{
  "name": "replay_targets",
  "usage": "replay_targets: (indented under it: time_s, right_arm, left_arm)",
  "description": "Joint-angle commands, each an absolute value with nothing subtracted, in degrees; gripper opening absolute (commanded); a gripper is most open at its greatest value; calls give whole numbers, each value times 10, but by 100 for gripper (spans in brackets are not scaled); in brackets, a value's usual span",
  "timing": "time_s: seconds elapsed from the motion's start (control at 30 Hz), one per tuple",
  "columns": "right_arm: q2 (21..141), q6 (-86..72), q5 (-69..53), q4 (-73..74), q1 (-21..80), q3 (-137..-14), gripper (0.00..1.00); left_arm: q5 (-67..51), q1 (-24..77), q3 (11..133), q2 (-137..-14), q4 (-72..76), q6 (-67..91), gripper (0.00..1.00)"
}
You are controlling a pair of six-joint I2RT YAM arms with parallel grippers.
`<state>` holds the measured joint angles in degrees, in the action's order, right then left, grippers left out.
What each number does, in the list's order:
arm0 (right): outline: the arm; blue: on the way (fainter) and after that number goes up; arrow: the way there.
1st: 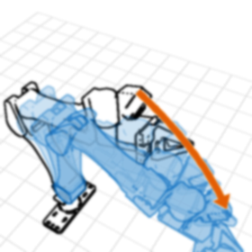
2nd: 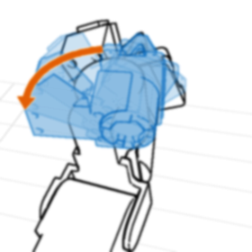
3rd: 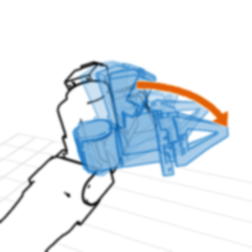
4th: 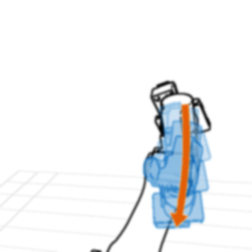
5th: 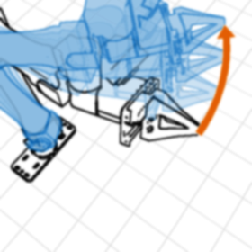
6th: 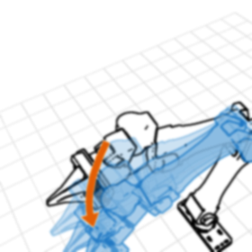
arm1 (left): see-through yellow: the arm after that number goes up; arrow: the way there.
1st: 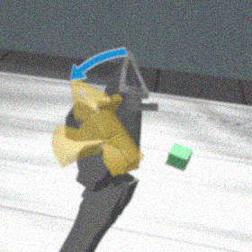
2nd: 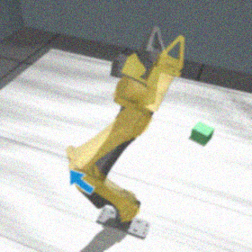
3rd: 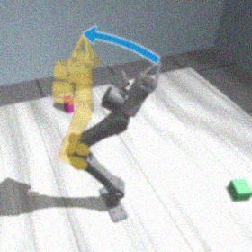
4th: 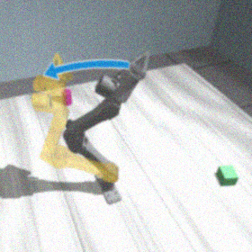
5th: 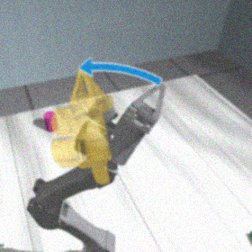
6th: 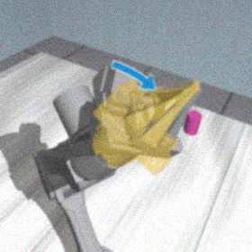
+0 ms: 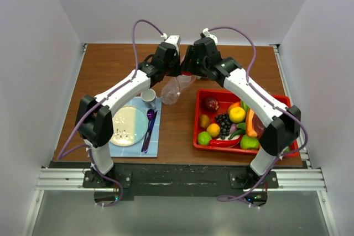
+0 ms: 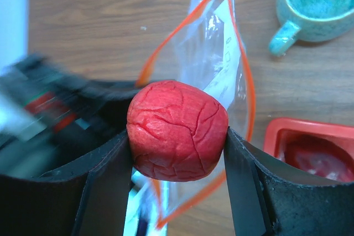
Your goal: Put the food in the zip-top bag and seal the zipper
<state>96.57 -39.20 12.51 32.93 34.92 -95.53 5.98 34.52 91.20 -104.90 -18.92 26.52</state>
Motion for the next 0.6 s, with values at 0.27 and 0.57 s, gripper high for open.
replay_targets:
  time_s: [0.27,0.57]
  right_arm:
    - [985,-375,79,294,312,-973,67]
    - [969,-348,91,309,311,-969,87]
  left_arm:
    - [3,345,932,-1030,-158,272,0]
    - [-16,338,929,-1022,-149,287,0]
